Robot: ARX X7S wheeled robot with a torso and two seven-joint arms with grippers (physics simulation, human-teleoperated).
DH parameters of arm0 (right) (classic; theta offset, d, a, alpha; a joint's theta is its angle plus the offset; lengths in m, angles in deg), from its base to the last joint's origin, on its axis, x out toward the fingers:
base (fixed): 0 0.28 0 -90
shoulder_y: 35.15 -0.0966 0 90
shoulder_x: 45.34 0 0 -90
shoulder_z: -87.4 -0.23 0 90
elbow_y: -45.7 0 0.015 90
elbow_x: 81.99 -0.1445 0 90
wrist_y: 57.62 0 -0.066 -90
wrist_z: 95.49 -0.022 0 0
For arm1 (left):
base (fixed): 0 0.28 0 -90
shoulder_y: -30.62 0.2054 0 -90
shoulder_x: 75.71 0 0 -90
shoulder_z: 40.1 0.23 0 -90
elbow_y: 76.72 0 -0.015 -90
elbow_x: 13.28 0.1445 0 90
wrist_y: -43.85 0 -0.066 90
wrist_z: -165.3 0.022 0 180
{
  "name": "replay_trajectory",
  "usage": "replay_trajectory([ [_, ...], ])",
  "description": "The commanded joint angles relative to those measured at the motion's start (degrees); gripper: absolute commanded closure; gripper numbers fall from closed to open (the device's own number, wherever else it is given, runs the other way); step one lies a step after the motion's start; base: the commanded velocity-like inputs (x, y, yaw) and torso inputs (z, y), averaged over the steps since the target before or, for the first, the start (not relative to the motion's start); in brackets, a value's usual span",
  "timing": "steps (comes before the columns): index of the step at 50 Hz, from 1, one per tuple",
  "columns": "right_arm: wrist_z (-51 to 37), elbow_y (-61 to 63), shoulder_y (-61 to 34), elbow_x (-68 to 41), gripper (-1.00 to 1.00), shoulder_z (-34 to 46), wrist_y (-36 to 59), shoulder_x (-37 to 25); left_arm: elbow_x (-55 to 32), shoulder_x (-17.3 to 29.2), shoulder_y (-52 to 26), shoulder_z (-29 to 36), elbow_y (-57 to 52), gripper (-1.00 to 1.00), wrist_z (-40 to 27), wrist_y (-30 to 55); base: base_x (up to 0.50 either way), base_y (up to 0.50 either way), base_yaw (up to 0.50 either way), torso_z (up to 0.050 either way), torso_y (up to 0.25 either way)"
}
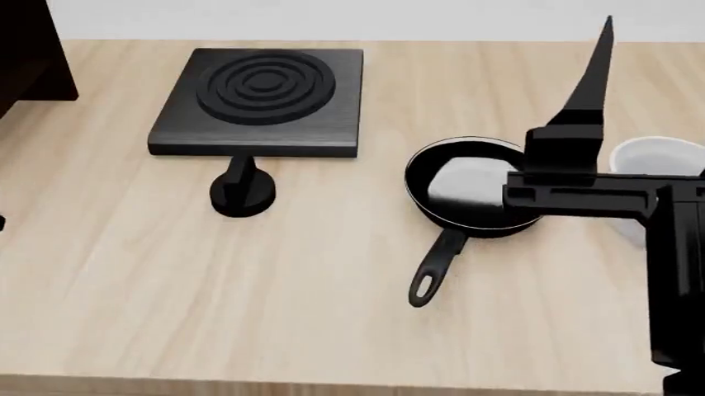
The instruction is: Put the frying pan under the cabinet shelf.
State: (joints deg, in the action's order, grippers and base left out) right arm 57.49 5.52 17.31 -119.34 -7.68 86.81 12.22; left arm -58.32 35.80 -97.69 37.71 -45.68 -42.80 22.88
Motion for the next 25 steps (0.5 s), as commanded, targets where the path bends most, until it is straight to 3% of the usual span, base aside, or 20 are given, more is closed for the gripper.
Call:
replay_trajectory([
  [1,-1.19,1.44,-6.51,-2.83,-1.0,-0.92,4.25,-1.47,-18.29,6.85,-9.44,-3.76,-0.72,-1.0,-12.87,4.67,0.0,0.0,0.0,0.0,0.0],
  [5,-1.43,2.14,-7.24,-2.89,-1.0,-0.51,4.65,-1.97,-21.94,8.67,-11.31,-3.84,-0.67,-1.0,-15.86,4.7,0.0,0.0,0.0,0.0,0.0],
  [13,-1.71,2.88,-7.41,-3.97,-1.0,-0.76,4.88,-1.78,-20.89,10.66,-10.65,-2.37,-0.24,-1.0,-16.54,2.45,0.0,0.08,0.0,0.0,0.0],
  [25,-1.77,2.77,-7.55,-4.2,-1.0,-0.01,4.33,-1.69,-20.94,12.17,-9.67,-0.71,0.07,-1.0,-17.53,0.07,0.07,0.42,0.0,0.0,0.0],
])
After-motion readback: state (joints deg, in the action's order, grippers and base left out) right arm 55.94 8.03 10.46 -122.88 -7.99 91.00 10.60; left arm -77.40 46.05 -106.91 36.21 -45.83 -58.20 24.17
